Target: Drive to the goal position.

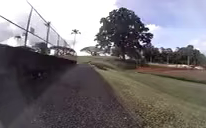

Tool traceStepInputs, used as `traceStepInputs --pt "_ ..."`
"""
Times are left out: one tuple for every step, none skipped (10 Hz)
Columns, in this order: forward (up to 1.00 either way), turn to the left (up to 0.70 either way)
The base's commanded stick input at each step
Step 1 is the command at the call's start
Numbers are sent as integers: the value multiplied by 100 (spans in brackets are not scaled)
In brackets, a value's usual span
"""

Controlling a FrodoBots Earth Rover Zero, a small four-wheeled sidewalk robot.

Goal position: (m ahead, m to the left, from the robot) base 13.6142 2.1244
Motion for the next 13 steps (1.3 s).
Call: traceStepInputs --pt "0 85" --pt "0 85" --pt "0 85" --pt "0 59" --pt "0 35" --pt "0 11" --pt "41 0" --pt "85 0" --pt "85 0" --pt "85 0" --pt "85 0" --pt "85 0" --pt "85 15"
